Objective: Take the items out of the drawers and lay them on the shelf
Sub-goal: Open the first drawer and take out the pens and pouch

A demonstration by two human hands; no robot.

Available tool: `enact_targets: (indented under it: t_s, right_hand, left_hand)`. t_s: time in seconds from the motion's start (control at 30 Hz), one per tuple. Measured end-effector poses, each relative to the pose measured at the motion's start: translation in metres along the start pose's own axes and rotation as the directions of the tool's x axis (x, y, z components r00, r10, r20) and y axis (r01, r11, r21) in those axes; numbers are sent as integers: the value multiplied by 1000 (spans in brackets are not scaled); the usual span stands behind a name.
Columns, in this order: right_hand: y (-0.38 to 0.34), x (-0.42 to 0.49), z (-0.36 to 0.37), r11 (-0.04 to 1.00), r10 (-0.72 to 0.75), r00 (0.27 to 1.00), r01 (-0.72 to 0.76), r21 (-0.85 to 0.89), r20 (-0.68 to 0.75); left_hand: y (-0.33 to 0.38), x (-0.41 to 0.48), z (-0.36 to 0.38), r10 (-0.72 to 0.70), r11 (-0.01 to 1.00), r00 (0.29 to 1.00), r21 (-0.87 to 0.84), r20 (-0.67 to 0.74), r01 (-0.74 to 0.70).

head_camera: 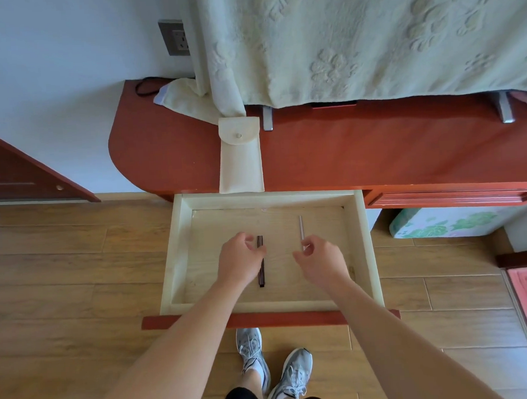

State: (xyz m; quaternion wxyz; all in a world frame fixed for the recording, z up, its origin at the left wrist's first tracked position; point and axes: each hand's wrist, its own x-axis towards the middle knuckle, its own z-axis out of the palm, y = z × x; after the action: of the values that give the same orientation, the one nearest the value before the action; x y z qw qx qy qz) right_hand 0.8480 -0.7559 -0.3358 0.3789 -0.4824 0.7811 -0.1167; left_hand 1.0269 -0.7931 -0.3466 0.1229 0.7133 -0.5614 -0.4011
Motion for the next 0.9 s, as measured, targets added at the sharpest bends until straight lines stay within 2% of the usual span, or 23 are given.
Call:
enact_targets:
  t_s: [0.1,0.23,0.63,0.9]
  right_hand:
    - [5,18,10,999,41,998,-42,-25,-37]
    - [12,32,18,997,59,996,-63,-48,-74]
    - [18,45,21,998,53,996,-56,-34,-75]
    - [10,20,2,1000,16,994,-15,18,-105]
  left_hand:
    - [-7,8,11,-46,997,999,70,12,45]
    - [-10,14,23,-41,988,999,148,8,39]
    - [0,15,24,-5,994,1000,105,-14,7]
    - [28,-2,15,44,999,999,23,-7,-44]
